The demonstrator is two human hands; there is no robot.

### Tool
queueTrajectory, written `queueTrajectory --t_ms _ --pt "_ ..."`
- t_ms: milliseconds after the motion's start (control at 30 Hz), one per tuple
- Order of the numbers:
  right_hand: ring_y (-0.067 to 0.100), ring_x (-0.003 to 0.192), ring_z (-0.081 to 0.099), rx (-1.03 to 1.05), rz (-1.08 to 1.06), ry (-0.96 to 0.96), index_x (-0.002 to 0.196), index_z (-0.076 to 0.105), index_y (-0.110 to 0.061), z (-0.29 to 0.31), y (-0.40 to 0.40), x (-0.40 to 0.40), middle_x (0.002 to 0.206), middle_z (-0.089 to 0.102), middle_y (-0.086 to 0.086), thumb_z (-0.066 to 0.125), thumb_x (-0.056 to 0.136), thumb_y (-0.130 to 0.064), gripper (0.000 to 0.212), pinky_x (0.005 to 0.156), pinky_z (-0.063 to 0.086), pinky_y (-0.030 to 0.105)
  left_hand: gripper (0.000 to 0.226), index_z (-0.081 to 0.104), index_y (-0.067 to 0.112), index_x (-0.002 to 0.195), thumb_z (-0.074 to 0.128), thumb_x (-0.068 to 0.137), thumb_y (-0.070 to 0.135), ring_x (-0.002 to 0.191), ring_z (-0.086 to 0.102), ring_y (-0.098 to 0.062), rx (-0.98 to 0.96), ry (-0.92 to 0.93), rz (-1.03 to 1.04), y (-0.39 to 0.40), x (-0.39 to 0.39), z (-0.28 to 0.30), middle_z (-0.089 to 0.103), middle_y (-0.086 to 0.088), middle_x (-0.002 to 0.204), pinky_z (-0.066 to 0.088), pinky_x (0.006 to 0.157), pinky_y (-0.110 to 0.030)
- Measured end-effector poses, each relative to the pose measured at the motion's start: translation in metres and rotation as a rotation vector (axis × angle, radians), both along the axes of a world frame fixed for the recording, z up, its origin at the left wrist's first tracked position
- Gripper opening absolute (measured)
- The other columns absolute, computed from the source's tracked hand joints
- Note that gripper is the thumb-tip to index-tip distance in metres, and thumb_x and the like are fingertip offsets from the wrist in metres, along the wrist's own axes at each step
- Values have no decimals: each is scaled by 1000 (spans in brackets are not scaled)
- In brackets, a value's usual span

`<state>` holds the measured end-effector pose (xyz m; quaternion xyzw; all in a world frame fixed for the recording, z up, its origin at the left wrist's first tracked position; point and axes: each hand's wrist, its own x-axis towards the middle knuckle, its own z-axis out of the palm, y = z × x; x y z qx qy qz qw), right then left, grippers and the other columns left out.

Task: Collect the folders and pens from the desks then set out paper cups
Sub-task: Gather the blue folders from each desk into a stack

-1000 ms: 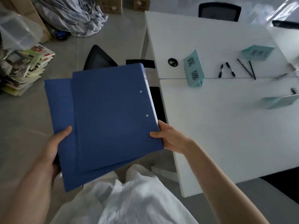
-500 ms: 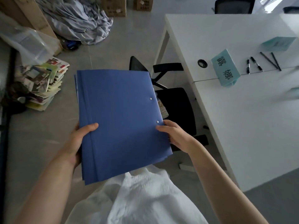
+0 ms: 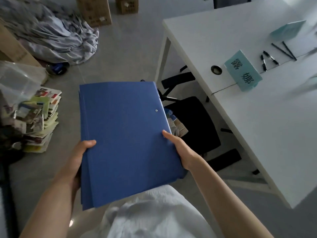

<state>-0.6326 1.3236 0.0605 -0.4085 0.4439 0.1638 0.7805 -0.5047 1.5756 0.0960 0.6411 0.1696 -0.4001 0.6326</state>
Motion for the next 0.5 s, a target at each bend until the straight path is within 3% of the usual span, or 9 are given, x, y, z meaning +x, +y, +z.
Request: queueTrajectory --t_ms 300,500 --pt "24 88 72 -243 -43 -111 108 66 -9 10 -40 129 99 75 7 64 88 -37 34 75 57 35 22 64 22 99 46 95 32 71 68 -23 59 18 -77 -57 142 6 75 -1 74 50 67 -37" --pt "23 90 72 -336 -40 -147 110 65 -12 11 -69 207 100 75 4 62 90 -40 34 79 58 38 30 67 18 109 59 83 30 83 69 -24 32 93 -102 -87 239 4 75 -6 93 52 77 -39"
